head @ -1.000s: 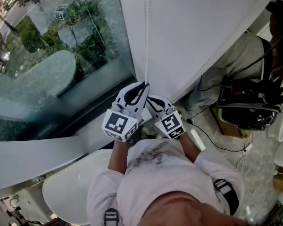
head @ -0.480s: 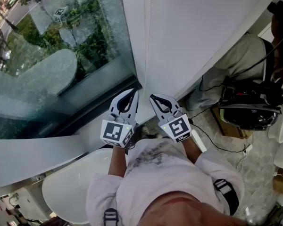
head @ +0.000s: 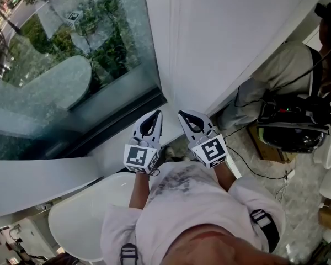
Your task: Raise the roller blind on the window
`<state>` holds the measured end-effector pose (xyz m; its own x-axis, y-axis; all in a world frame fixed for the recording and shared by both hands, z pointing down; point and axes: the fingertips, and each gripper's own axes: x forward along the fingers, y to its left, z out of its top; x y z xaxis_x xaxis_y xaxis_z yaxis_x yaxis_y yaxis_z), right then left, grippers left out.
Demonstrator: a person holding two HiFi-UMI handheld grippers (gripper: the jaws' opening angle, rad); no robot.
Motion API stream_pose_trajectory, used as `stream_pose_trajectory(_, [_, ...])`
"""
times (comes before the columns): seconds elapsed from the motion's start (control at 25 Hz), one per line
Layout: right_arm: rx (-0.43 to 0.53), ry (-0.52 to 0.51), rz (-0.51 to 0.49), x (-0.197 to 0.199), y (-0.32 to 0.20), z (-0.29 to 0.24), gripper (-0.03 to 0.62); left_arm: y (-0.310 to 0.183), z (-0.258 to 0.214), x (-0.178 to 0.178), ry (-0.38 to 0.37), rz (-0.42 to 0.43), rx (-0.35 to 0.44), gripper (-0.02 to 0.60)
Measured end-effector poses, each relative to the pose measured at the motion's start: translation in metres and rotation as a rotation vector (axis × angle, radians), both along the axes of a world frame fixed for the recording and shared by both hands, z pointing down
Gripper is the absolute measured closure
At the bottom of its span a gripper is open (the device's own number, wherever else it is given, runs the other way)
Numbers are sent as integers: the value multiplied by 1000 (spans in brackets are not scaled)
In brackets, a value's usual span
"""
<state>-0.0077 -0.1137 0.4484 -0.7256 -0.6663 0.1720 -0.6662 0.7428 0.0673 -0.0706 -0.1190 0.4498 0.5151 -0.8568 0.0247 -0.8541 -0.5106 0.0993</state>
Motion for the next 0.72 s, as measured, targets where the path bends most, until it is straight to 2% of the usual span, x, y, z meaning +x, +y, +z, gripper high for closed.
stream_pose_trajectory(0.72, [-6,18,2,-1,-1,5,534,1,4,3,4,2,1,574])
